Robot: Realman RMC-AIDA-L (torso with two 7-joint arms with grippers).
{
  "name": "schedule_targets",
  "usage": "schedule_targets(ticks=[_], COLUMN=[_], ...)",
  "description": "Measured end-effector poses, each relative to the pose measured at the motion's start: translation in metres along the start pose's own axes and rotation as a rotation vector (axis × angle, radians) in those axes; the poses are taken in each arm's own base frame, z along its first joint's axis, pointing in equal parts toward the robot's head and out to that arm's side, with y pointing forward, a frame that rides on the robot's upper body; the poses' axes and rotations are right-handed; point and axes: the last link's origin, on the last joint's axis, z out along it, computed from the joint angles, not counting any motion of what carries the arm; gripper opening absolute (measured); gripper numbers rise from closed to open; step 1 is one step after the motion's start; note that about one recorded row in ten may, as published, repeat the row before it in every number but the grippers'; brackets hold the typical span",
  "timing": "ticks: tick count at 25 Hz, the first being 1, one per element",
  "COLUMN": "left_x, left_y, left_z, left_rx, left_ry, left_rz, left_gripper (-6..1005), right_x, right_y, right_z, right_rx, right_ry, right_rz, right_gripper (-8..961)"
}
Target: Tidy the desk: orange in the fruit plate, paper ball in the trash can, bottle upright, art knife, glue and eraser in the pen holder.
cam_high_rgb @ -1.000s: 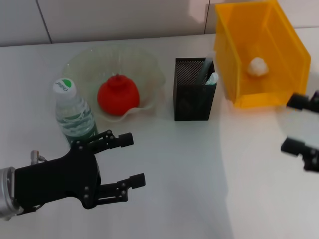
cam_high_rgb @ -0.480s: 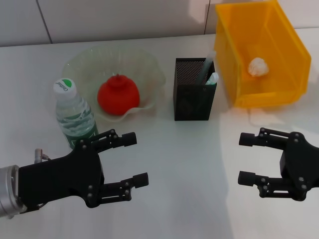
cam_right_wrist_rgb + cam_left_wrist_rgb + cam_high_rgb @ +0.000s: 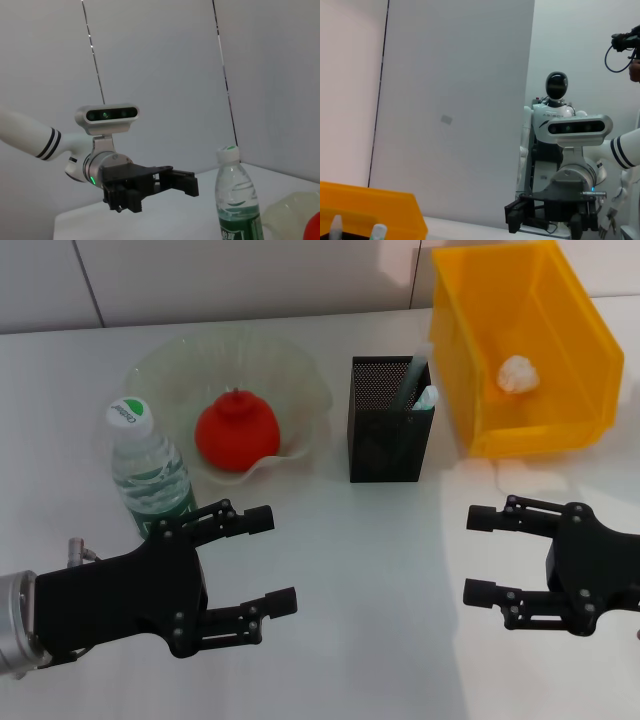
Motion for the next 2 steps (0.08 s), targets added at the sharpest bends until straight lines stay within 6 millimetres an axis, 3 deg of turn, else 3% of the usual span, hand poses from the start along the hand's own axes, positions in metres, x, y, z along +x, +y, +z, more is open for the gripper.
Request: schedule_targets(ticks=[2], left_x=[0.0004], left_y=[0.0002], left_z=[-0.0001], left_rx=[-0.002], left_ry=[0.001], left_rz=[-0.002], left_gripper=[815], right_x=[0.0001], right_y=[-0.0008], right_z=[0.0006], right_rx=[0.001], right_ry=[0.003], right_rz=[-0.002], right_gripper=[779])
